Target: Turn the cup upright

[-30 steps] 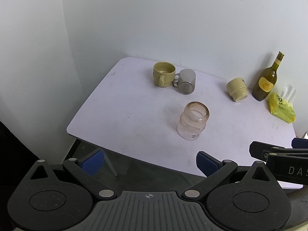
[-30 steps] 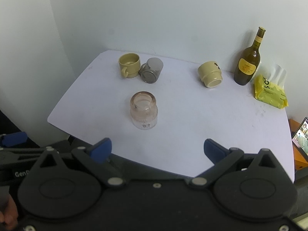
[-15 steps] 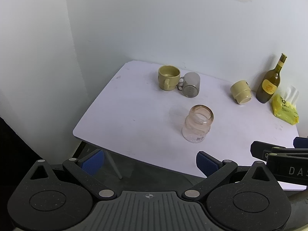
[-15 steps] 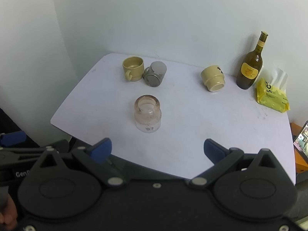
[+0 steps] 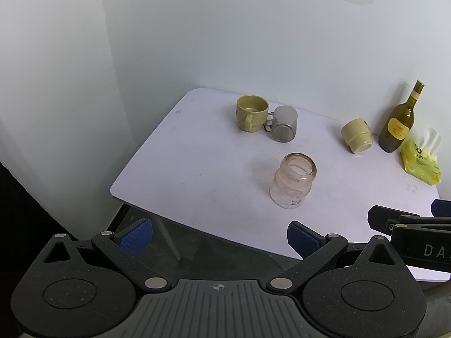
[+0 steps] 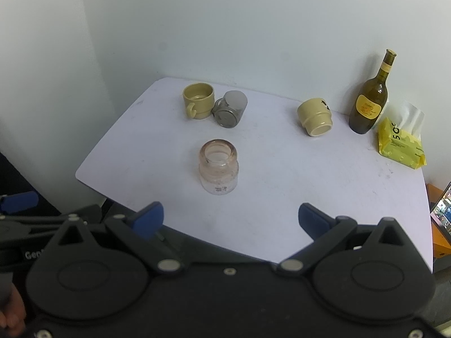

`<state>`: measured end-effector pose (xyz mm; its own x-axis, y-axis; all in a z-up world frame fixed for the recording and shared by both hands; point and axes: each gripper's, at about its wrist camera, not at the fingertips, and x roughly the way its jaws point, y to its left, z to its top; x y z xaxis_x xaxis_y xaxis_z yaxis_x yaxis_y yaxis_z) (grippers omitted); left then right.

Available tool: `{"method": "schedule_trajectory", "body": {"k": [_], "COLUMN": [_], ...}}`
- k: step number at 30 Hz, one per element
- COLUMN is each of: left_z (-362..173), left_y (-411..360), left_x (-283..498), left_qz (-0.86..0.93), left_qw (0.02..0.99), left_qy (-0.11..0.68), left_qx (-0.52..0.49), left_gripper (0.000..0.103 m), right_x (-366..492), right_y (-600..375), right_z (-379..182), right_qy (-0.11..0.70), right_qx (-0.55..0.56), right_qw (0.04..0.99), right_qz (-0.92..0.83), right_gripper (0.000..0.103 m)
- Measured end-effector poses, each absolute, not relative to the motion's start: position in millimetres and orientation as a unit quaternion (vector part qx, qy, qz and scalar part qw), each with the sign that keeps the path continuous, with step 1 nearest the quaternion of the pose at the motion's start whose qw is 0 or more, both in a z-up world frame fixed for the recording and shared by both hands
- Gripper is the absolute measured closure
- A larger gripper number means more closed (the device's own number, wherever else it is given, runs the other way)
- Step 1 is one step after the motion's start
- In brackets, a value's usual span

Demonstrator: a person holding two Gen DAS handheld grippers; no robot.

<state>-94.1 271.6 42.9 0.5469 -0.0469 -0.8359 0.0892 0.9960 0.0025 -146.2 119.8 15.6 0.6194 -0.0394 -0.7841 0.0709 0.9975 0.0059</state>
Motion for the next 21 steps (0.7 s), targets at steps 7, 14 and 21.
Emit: {"method": "schedule_trajectory", "body": {"k": [7,14,21], "left_z": [43.7,44.0,44.6], "left_y": [275.2,279.3,277.8], "left_x": [-92.8,-93.0,-89.9], "left_qz": [-0.035,-0.025,-0.021], "left_qw": [0.879,0.879,0.88], "left_qy": [0.474,0.476,0.475], "left_qx": [0.023,0.018,0.017], "left_gripper": [0.0,0.0,0.0], "right_x": [-144.9,-143.0,-138.4], "right_y": [121.1,121.9,120.6], "right_z": [15.1,13.8,13.5], "right_qy": [0.435,0.435,0.435], "right_qx": [0.019,0.017,0.013], "right_qw": [0.9,0.9,0.9], "right_qz": [-0.026,-0.018,-0.014], "right_gripper": [0.0,0.0,0.0]}}
